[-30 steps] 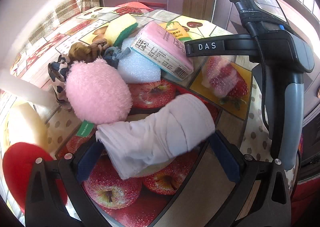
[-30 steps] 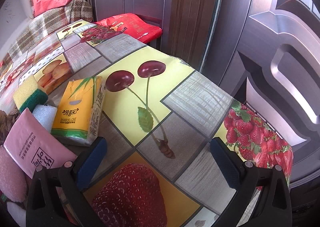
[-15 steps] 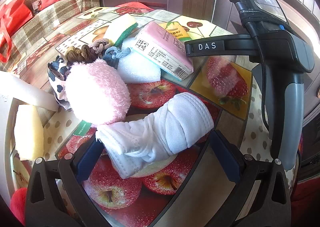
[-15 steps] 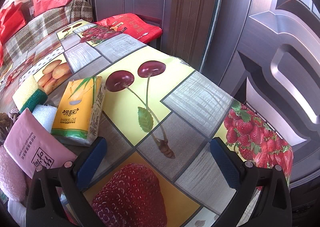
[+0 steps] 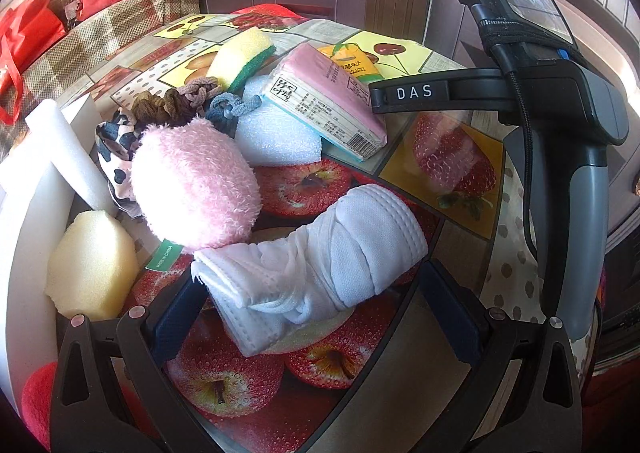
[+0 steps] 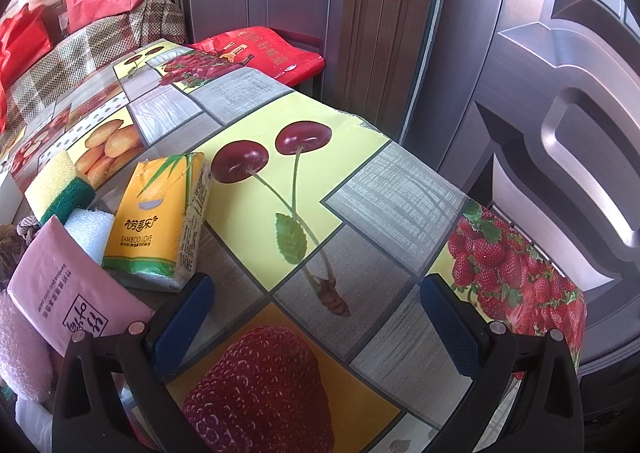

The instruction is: Organize soft objects

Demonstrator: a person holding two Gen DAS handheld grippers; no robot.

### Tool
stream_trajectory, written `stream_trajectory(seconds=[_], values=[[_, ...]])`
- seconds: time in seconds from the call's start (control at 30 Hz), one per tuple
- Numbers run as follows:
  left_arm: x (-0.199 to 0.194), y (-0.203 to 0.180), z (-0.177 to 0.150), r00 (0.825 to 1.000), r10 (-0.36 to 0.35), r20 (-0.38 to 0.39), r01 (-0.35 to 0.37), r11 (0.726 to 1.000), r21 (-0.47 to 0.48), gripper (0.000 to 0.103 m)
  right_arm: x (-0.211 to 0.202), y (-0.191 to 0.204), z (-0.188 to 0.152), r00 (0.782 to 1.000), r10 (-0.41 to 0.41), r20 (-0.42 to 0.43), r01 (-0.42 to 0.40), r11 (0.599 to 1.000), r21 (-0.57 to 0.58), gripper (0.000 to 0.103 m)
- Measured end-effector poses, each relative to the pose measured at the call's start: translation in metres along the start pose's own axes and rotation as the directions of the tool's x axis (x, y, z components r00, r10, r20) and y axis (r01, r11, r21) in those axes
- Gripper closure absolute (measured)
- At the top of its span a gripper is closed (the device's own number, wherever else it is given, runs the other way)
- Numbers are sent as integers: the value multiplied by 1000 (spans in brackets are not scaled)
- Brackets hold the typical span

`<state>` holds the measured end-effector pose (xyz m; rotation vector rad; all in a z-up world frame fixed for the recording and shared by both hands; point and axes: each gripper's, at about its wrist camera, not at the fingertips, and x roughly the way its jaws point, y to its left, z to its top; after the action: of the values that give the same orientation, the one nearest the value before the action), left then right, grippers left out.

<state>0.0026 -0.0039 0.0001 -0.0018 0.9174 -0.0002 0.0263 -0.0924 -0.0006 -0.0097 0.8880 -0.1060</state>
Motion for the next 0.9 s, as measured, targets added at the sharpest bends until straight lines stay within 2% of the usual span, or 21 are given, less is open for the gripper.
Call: stream_trajectory(seconds=[0.9], values=[[1, 2, 1, 1000, 2, 1, -2, 1000, 0, 1, 0, 0, 0, 1000, 0, 0, 0, 1000, 0, 0]])
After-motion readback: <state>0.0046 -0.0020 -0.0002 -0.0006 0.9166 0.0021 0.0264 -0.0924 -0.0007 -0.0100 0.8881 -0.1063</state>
